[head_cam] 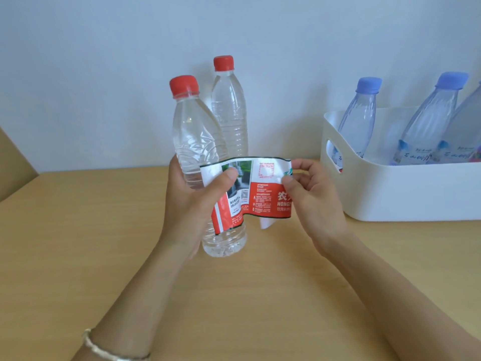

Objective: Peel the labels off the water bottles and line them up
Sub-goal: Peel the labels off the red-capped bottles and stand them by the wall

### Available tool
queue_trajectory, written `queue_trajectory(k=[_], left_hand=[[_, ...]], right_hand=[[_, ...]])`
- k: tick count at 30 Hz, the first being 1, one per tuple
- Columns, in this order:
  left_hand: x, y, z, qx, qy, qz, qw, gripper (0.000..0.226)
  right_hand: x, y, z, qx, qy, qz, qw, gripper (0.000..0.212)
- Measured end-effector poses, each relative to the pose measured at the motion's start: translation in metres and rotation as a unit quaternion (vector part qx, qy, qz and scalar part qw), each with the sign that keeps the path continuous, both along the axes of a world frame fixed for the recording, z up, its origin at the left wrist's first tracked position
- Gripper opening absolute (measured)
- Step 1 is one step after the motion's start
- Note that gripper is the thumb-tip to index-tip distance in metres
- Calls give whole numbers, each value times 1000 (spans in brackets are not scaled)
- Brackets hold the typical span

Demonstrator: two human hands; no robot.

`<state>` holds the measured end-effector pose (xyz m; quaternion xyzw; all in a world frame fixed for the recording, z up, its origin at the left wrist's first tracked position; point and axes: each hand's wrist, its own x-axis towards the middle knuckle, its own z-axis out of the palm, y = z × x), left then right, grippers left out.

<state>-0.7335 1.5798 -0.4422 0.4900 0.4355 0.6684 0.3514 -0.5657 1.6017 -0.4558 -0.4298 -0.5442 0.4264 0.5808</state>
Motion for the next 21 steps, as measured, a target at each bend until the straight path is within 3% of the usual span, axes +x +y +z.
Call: queue_trajectory(k=[3,7,12,18,21], left_hand=[[1,-2,0,8,45,-9,999,51],[6,-7,1,19,96,-44,994,69],[10,-10,0,34,119,-93,988,73],[3,-9,1,34,100,-132,986,69],[-1,-7,0,21,104,-101,989,66]], right_hand=[[-5,-3,-1,-11,-7,23,1000,21],[-8,-5,-1,-3,-31,21,999,16],[-10,-7,-2,-11,-38,41,998,3],[-7,-7,0,-14,-53,10,998,8],[0,0,2,-50,-25,-27,998,19]])
